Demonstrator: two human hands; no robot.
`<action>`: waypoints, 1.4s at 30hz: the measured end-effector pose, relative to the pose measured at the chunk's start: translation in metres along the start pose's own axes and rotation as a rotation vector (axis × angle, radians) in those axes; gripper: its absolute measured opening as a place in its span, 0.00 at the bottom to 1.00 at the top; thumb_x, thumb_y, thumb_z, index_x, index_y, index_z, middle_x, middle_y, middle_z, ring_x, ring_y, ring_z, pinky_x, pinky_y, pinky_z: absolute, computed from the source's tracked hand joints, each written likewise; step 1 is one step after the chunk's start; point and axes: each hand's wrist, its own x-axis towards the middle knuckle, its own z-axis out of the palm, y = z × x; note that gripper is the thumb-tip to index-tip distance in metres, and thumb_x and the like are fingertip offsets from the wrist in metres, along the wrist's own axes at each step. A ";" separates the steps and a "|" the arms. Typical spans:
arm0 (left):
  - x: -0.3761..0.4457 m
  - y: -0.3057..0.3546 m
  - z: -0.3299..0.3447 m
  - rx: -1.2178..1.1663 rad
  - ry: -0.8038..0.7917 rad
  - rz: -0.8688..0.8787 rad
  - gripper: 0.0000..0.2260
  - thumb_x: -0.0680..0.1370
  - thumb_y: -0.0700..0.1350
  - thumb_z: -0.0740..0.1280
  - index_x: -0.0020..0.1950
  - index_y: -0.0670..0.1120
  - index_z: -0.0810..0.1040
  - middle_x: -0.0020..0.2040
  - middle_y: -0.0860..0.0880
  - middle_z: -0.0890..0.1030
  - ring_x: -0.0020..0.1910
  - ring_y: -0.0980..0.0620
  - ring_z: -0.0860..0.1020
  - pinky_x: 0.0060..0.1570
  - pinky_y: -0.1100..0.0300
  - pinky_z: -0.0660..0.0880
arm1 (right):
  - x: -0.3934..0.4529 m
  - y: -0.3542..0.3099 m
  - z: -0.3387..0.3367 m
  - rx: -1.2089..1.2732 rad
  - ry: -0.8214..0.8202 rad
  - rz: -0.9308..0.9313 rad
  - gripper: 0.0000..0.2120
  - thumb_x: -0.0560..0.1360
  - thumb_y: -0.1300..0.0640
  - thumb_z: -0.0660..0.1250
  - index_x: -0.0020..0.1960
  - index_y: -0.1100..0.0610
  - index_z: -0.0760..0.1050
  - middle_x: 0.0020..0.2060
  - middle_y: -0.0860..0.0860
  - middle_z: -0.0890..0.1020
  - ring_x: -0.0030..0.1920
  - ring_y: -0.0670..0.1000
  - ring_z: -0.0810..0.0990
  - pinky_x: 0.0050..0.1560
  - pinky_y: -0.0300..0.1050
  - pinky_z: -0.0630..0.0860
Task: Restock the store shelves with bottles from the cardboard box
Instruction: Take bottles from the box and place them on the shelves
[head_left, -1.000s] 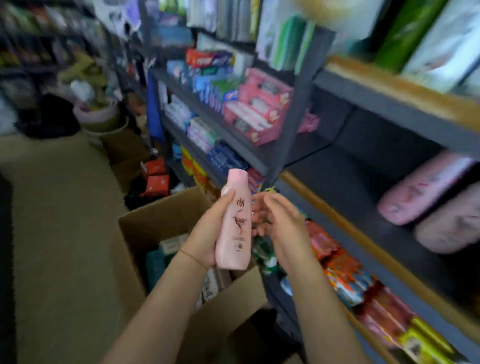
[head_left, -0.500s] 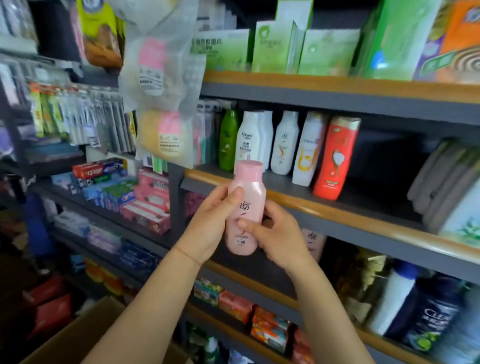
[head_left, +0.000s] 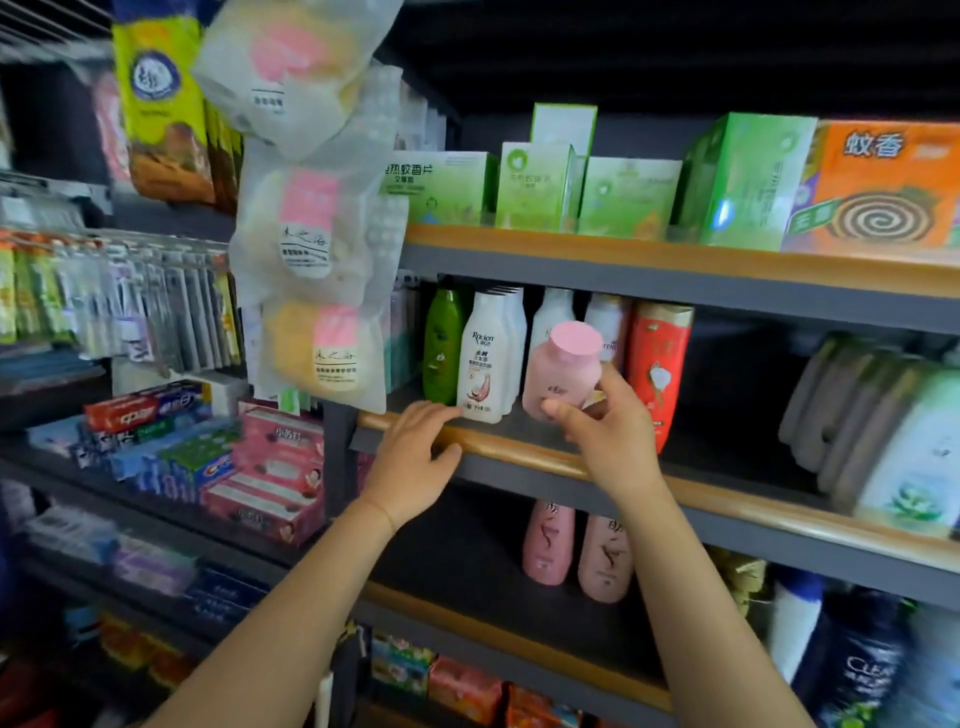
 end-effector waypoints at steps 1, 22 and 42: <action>0.000 0.000 0.000 -0.021 0.018 0.011 0.19 0.80 0.42 0.67 0.71 0.49 0.74 0.69 0.51 0.72 0.72 0.52 0.67 0.73 0.57 0.60 | 0.002 0.002 0.001 -0.020 -0.005 0.007 0.15 0.73 0.58 0.74 0.53 0.43 0.74 0.44 0.45 0.80 0.39 0.46 0.76 0.41 0.40 0.75; 0.002 0.001 0.005 0.112 0.014 0.003 0.21 0.79 0.46 0.66 0.72 0.51 0.69 0.73 0.51 0.68 0.76 0.51 0.61 0.74 0.50 0.56 | 0.073 0.027 0.039 -0.345 0.072 0.279 0.17 0.74 0.53 0.73 0.42 0.58 0.66 0.41 0.56 0.77 0.41 0.55 0.74 0.41 0.49 0.73; 0.000 -0.003 0.007 0.091 -0.001 0.009 0.23 0.80 0.46 0.65 0.74 0.52 0.66 0.76 0.52 0.65 0.78 0.52 0.55 0.77 0.49 0.51 | 0.063 0.031 0.048 -0.741 -0.354 0.179 0.11 0.77 0.54 0.63 0.54 0.55 0.80 0.54 0.52 0.81 0.55 0.54 0.77 0.51 0.44 0.73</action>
